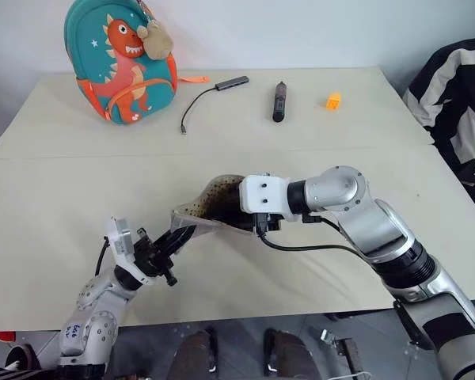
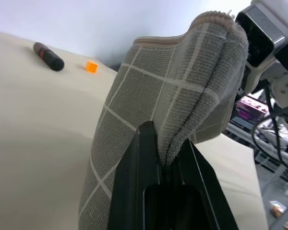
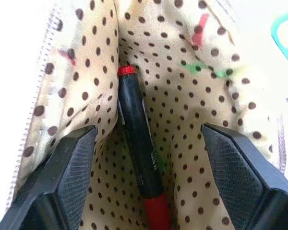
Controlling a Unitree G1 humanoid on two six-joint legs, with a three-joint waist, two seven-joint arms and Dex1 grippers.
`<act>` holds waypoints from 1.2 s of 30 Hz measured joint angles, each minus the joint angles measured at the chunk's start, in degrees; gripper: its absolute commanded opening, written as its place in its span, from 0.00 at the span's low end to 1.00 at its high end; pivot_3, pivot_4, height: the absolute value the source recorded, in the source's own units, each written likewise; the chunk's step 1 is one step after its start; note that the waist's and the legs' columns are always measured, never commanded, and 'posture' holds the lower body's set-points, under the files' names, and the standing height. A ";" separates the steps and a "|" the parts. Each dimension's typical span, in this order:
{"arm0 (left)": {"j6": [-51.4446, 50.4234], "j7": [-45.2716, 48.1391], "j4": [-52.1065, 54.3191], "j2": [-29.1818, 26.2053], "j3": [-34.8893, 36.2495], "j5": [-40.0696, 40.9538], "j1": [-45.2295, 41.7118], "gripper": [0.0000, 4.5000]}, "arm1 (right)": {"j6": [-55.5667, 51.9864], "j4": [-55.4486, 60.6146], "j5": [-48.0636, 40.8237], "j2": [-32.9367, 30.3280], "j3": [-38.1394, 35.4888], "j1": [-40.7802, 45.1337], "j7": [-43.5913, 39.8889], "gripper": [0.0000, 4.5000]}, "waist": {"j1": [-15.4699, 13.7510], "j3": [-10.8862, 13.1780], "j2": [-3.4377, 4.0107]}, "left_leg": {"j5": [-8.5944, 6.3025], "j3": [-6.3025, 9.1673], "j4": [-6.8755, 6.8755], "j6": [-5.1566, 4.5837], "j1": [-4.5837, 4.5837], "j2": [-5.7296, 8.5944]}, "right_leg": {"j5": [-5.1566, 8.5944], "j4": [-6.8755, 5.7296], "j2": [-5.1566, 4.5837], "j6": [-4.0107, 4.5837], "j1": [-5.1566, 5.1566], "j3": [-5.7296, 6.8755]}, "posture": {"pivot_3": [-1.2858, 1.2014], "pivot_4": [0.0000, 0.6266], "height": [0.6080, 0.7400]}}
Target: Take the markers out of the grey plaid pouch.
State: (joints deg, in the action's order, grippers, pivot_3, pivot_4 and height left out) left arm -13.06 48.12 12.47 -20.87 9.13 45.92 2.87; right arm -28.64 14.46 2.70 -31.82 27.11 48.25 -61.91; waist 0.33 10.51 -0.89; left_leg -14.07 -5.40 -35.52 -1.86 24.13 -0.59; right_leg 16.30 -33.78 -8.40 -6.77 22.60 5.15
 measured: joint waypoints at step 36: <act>0.37 6.77 -3.93 2.87 1.07 -2.38 -0.40 0.00 | 0.03 -0.78 -0.56 1.48 -0.08 1.99 -3.95 0.31 | 0.04 -0.01 -0.01 | -0.06 -0.04 0.02 0.06 0.01 -0.12 | -0.01 0.04 0.01 0.14 0.05 0.05 | 0.52 0.24 1.00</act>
State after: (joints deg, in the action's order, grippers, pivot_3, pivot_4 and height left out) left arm -12.69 54.90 8.54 -18.00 10.20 43.53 2.47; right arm -28.60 13.68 2.14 -30.34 27.03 50.24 -65.86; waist 0.37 10.50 -0.90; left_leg -14.13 -5.44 -35.50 -1.79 24.15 -0.72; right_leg 16.29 -33.74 -8.39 -6.64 22.65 5.21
